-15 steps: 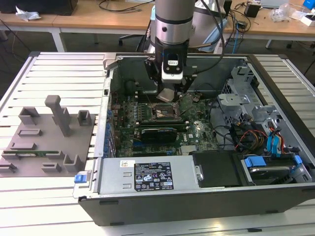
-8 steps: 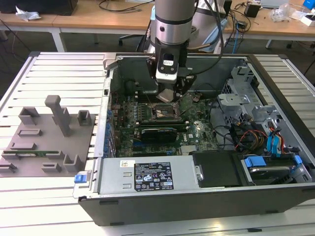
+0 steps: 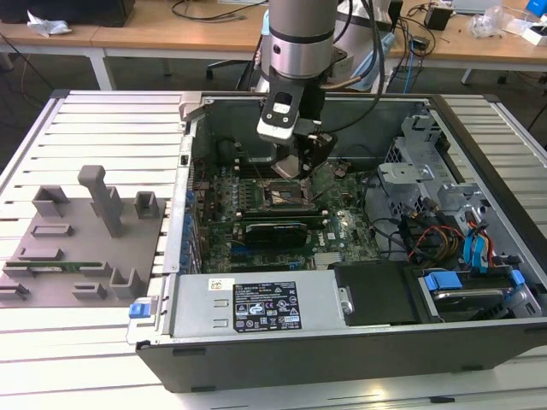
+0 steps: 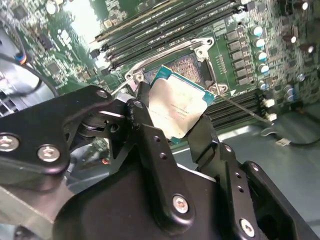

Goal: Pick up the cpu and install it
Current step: 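Place the cpu into insertion slot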

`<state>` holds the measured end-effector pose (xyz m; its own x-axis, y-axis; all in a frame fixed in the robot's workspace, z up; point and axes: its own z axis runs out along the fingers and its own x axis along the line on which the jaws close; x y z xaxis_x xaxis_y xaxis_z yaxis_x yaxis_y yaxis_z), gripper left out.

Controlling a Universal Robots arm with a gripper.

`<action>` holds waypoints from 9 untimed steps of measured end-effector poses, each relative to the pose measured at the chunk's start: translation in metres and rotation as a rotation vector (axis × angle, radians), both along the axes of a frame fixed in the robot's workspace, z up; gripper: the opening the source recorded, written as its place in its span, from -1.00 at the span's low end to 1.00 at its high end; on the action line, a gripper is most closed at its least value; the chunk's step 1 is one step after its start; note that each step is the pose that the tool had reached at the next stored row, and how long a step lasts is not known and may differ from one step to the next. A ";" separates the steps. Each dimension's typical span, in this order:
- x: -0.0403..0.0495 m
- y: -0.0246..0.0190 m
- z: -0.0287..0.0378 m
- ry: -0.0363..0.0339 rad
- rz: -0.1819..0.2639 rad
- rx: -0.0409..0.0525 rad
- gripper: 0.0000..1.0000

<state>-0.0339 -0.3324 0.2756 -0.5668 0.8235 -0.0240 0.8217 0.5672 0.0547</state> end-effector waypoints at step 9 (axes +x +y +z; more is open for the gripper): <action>0.0000 0.0000 -0.0016 0.0000 -0.207 0.0000 0.08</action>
